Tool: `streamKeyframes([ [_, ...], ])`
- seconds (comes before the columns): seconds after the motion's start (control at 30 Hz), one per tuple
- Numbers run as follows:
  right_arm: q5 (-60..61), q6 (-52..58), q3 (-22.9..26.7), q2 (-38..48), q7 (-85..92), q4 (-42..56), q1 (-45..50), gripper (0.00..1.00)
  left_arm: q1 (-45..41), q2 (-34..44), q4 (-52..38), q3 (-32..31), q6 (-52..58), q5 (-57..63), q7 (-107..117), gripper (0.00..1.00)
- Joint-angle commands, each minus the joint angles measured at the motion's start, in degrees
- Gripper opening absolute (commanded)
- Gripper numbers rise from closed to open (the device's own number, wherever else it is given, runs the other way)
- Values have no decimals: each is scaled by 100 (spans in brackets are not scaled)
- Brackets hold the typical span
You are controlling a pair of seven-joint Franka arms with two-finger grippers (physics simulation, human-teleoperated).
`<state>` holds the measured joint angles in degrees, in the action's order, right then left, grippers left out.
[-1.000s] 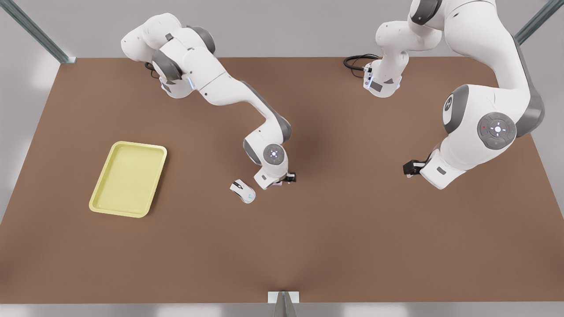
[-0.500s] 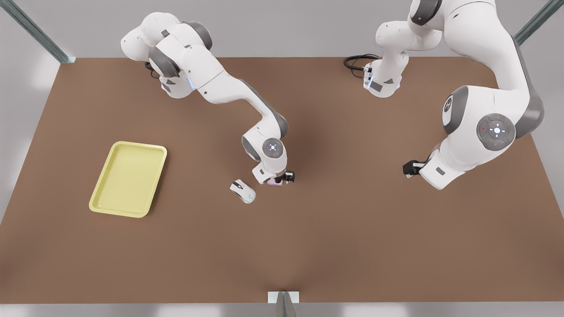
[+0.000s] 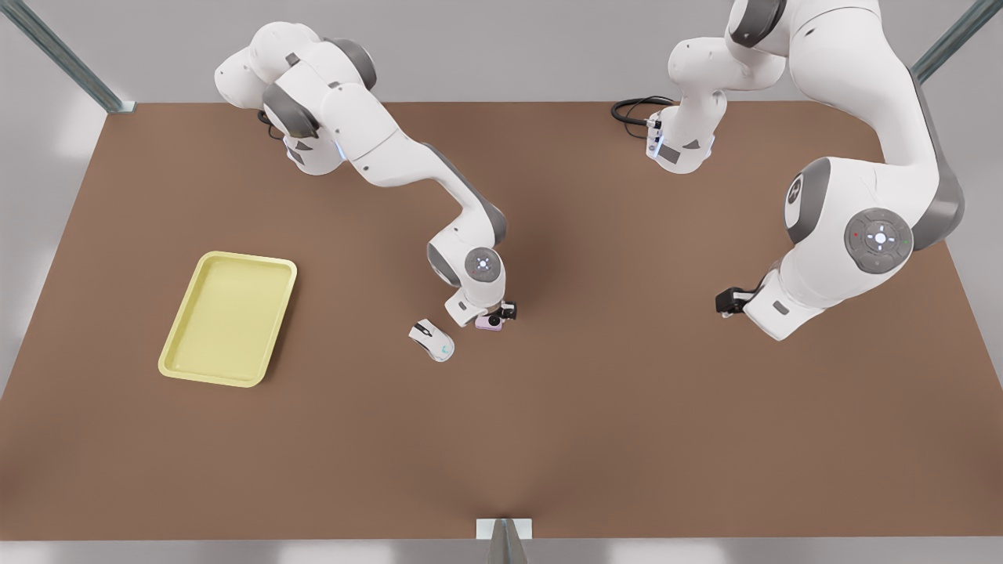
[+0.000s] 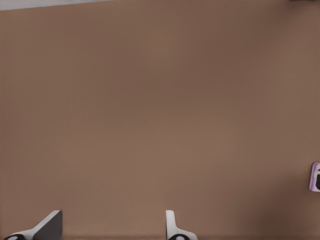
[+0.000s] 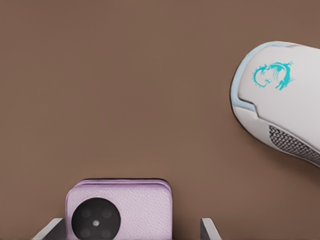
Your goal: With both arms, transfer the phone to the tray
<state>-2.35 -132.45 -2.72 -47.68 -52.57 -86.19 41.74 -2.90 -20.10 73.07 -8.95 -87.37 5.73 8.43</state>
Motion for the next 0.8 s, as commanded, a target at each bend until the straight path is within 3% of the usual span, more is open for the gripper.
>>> streamKeyframes([
  [0.0,6,-35,0,-5,344,6,0,100,0,6,-3,-2,-8,16,-34,100],
  [0.77,33,-88,-9,-119,326,58,9,100,0,-3,-3,7,-17,16,-34,100],
])
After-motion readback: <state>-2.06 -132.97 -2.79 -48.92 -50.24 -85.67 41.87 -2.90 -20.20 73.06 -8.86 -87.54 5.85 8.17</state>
